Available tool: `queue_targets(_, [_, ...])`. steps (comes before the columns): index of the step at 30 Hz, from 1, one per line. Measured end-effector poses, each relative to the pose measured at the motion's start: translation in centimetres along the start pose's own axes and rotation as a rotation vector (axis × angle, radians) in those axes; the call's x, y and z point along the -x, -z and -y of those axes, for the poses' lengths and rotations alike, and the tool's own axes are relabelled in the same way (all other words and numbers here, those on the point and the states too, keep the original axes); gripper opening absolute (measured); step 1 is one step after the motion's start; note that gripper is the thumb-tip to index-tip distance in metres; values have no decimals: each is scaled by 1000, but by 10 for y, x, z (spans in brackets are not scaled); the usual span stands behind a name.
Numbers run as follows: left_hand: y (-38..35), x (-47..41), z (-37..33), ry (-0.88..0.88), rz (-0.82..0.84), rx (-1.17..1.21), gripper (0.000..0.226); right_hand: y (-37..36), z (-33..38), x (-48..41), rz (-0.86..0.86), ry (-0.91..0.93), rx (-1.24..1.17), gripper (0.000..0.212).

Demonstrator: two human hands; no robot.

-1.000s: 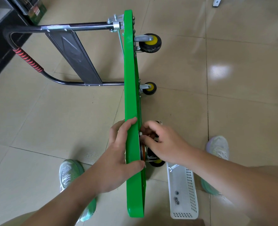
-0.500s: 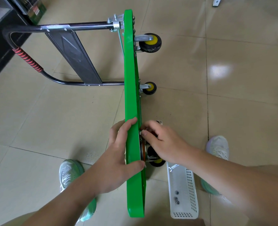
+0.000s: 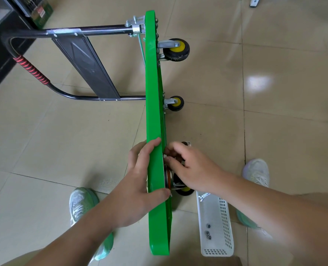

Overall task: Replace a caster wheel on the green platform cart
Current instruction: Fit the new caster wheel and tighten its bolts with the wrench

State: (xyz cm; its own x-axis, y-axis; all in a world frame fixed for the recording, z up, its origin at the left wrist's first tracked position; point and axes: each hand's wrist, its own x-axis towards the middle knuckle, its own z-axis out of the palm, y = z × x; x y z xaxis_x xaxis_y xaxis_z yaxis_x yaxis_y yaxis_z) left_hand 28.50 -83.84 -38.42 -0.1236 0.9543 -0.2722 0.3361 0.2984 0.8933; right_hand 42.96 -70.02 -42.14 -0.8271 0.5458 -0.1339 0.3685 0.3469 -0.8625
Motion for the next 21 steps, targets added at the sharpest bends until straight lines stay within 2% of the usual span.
queue_targets(12, [0, 0, 1, 34, 27, 0, 101, -9, -7, -4, -14, -48, 87, 14])
queue_targets(21, [1, -1, 3, 35, 70, 4, 101, -9, 2, -11, -37, -106, 124, 41])
